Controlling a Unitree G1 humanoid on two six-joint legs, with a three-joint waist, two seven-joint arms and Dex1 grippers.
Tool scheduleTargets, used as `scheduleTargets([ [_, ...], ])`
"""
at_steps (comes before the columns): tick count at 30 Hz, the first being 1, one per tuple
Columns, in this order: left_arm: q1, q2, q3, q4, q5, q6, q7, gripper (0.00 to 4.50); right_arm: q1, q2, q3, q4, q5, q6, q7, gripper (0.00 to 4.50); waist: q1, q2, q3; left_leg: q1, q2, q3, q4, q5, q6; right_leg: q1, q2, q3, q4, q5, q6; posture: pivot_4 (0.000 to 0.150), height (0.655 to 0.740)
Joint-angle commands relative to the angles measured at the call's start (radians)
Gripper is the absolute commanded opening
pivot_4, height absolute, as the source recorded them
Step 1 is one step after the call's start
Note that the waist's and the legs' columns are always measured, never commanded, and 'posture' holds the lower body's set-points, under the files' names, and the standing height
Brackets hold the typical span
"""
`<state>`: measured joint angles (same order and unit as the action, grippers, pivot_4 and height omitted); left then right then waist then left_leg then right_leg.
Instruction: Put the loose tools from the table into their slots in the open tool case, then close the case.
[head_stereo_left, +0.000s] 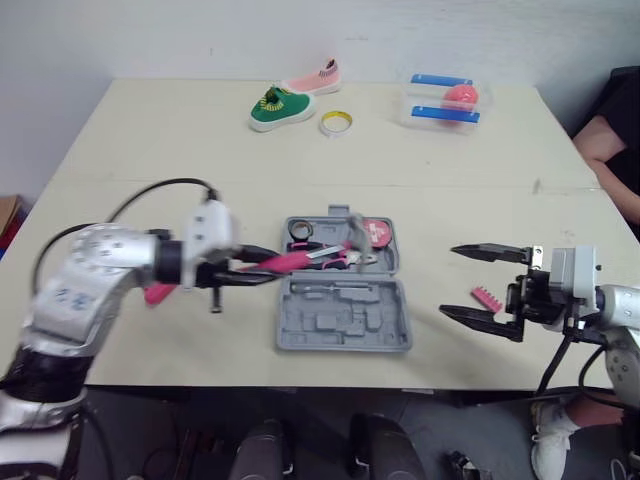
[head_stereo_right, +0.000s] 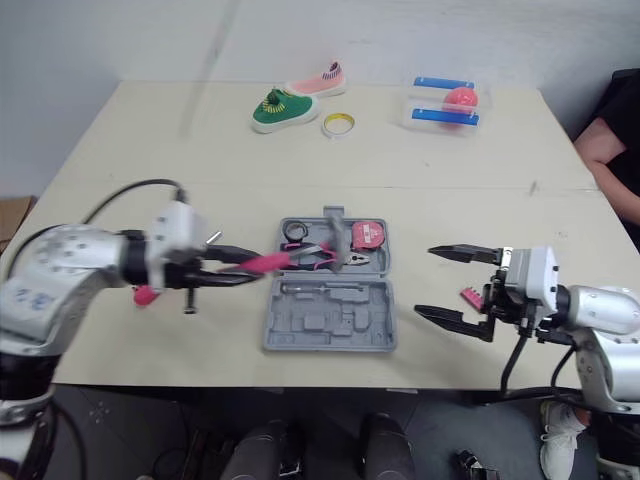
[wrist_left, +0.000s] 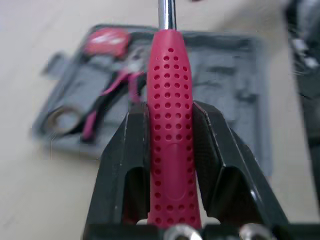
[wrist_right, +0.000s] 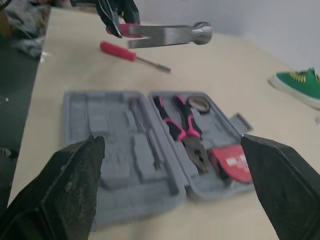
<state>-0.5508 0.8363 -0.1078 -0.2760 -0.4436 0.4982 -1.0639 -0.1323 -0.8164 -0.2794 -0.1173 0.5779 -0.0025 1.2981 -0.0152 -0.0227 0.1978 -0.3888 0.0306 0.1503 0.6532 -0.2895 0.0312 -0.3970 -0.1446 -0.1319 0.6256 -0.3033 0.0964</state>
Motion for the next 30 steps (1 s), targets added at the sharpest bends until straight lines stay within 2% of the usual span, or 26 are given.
scheduleTargets([
  [1,-0.112,-0.048,-0.107,-0.015,0.027,0.093,-0.012,0.53,0.007,-0.040,-0.053,0.003,0.010,0.004,0.012,4.50,0.002,0.000,0.000,0.000,0.000,0.000,0.000,0.000,0.000,0.000,0.000,0.000,0.000,0.000,0.000,0.150,0.7400],
  [5,-0.180,-0.099,-0.239,-0.027,0.091,0.233,0.030,0.53,0.014,-0.045,-0.054,-0.026,0.028,0.026,0.001,4.50,0.009,0.000,0.000,0.000,0.000,-0.001,0.000,0.001,0.000,0.000,0.001,0.000,0.000,0.000,0.000,0.150,0.7400],
  [10,-0.206,-0.135,-0.342,-0.014,0.180,0.288,0.068,0.53,0.029,-0.026,-0.055,-0.043,0.029,0.039,-0.019,4.50,0.015,0.000,0.000,-0.001,0.001,-0.001,0.003,0.001,0.001,0.000,0.001,0.000,0.000,0.000,0.000,0.150,0.7400],
  [14,-0.227,-0.151,-0.367,0.001,0.202,0.327,0.058,0.53,0.051,-0.007,-0.057,-0.031,0.020,0.022,-0.017,4.50,0.020,0.001,0.000,-0.002,0.001,-0.004,0.007,0.001,0.002,0.002,-0.001,0.002,0.001,0.000,0.000,0.150,0.7400],
  [22,-0.292,-0.183,-0.447,0.086,0.293,0.285,0.031,0.53,0.144,0.026,-0.106,0.005,0.026,-0.075,0.031,4.50,0.038,0.001,0.000,-0.003,0.000,-0.004,0.009,0.000,0.003,0.003,-0.001,0.002,0.001,0.000,0.000,0.150,0.7400],
  [30,-0.297,-0.227,-0.448,0.111,0.314,0.285,0.009,0.53,0.196,0.054,-0.134,0.088,0.031,-0.184,0.099,4.50,0.039,0.001,0.000,-0.002,0.000,-0.005,0.010,0.000,0.003,0.004,-0.001,0.002,0.001,0.000,0.000,0.150,0.7400],
])
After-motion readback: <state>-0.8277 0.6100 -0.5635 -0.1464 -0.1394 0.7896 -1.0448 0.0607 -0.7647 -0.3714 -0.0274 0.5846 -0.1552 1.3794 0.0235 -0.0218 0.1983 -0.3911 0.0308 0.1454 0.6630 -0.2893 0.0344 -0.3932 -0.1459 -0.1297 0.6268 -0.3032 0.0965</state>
